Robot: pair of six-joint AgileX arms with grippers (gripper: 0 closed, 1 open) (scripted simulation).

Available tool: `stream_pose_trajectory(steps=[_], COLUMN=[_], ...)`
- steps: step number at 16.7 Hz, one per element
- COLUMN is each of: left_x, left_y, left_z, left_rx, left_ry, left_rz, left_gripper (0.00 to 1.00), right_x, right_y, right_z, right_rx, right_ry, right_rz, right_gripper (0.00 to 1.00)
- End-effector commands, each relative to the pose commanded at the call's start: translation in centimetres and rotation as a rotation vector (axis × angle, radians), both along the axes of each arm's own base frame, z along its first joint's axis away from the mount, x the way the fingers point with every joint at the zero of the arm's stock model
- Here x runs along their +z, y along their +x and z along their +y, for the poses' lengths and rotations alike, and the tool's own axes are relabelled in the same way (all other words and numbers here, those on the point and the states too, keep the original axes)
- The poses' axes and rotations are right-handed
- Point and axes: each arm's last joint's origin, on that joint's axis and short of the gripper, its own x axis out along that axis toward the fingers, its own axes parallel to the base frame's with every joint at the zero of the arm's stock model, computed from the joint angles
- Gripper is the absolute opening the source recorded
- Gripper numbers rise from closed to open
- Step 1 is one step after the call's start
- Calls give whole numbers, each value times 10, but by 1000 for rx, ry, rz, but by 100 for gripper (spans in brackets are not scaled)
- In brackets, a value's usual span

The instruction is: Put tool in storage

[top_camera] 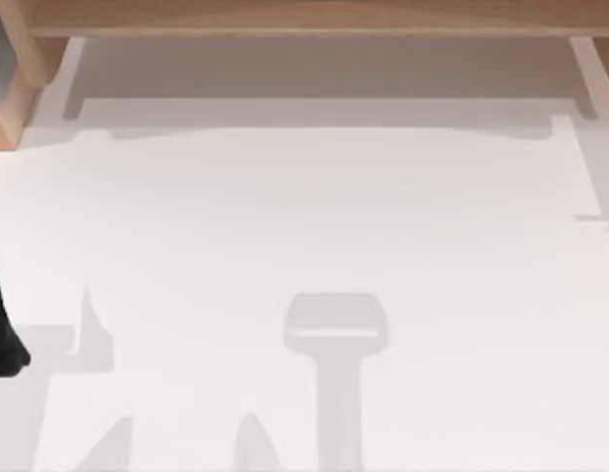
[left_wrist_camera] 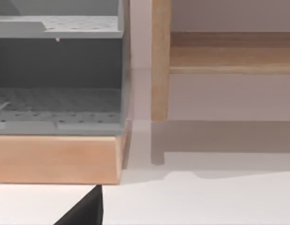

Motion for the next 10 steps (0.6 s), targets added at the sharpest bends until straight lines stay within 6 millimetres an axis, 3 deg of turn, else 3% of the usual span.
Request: stream_pose_trajectory(steps=[3,8,10], left_x=[0,0,0], left_y=[0,0,0], left_z=[0,0,0], left_rx=[0,0,0], left_ry=[0,0,0], left_rz=[0,0,0], left_gripper=[100,100,100], right_x=[-1,-3,-7], right_y=[23,24,34], right_z=[2,2,3], right_rx=[6,4,3], right_ry=[0,6,16], right_rz=[5,13,32], right_gripper=[0,0,0])
